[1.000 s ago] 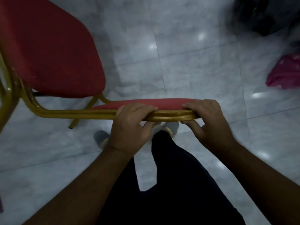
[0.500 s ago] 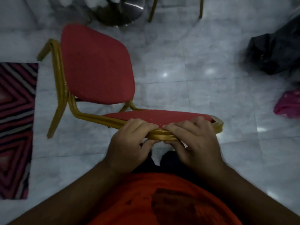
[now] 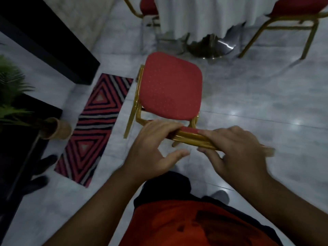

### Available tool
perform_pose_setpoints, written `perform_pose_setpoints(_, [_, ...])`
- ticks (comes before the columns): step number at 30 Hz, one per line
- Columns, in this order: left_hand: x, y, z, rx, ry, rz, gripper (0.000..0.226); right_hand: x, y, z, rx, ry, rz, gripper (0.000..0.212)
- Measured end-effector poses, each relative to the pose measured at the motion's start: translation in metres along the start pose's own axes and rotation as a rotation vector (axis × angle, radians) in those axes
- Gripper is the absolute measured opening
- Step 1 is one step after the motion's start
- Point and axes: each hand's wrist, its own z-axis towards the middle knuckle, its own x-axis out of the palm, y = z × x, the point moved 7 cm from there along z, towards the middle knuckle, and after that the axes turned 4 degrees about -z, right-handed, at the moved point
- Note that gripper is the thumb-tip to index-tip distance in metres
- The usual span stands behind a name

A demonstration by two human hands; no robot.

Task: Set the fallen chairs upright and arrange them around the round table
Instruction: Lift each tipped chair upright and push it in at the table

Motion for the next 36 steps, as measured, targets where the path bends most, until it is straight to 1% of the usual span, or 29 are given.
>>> perform_pose_setpoints(2, [-0.022,0.011,-0.007,0.046,-0.019,0.017,0.041,0.009,0.038,0.018,-0.037,0.034,0.039,0.038])
perform_pose_setpoints(4, [-0.055,0.038,-0.015,0.027,-0.068,0.029,0.033,0.018,0.065,0.029,-0.066,0.073,0.066,0.039])
perform_pose_setpoints(6, [-0.091,0.069,-0.027,0.003,-0.066,0.040,0.029,0.029,0.079,0.035,-0.050,0.113,0.055,0.042])
perform_pose_setpoints(7, [-0.107,0.080,-0.033,0.006,-0.051,0.048,0.030,0.035,0.082,0.037,-0.018,0.121,0.063,0.045])
perform_pose_setpoints(9, [-0.130,0.093,-0.040,0.055,0.000,0.123,0.039,0.050,0.093,0.044,0.051,0.113,0.107,0.050])
perform_pose_setpoints(11, [-0.140,0.106,-0.044,0.110,0.032,0.262,0.046,0.072,0.123,0.056,0.053,0.122,0.140,0.043])
perform_pose_setpoints(12, [-0.144,0.115,-0.046,0.137,0.021,0.326,0.044,0.084,0.141,0.064,0.039,0.125,0.143,0.039])
perform_pose_setpoints(14, [-0.160,0.139,-0.050,0.194,-0.047,0.401,0.036,0.106,0.175,0.082,0.011,0.109,0.108,0.037])
perform_pose_setpoints(18, [-0.181,0.186,-0.063,0.227,-0.187,0.400,0.034,0.126,0.209,0.113,-0.026,0.081,-0.050,0.036])
perform_pose_setpoints(20, [-0.174,0.192,-0.064,0.216,-0.204,0.347,0.034,0.125,0.208,0.117,-0.038,0.081,-0.095,0.039])
perform_pose_setpoints(23, [-0.156,0.198,-0.059,0.195,-0.175,0.285,0.034,0.122,0.199,0.116,-0.034,0.094,-0.136,0.042])
perform_pose_setpoints(26, [-0.146,0.203,-0.043,0.184,-0.155,0.210,0.037,0.118,0.188,0.118,0.000,0.068,-0.202,0.041])
perform_pose_setpoints(29, [-0.130,0.198,-0.022,0.212,-0.102,0.156,0.038,0.109,0.170,0.117,0.061,0.043,-0.221,0.038])
perform_pose_setpoints(32, [-0.112,0.189,0.007,0.231,-0.051,0.151,0.038,0.098,0.146,0.117,0.132,0.032,-0.232,0.035])
perform_pose_setpoints(34, [-0.098,0.183,0.031,0.229,-0.002,0.163,0.038,0.091,0.122,0.120,0.186,0.031,-0.199,0.033])
perform_pose_setpoints(36, [-0.085,0.177,0.056,0.199,0.041,0.194,0.042,0.084,0.095,0.127,0.246,0.053,-0.144,0.036])
